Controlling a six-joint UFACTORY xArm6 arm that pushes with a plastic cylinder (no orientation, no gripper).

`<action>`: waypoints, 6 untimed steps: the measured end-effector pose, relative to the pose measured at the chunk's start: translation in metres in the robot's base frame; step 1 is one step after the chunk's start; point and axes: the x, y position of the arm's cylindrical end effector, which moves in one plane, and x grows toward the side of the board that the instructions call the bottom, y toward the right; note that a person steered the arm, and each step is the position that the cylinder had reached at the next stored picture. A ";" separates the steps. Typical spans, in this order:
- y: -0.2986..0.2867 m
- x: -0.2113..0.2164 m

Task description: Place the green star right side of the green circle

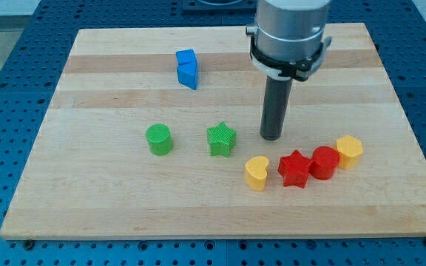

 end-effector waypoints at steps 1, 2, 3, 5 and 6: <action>-0.017 0.004; -0.037 0.004; -0.053 0.007; -0.084 0.010; -0.094 0.010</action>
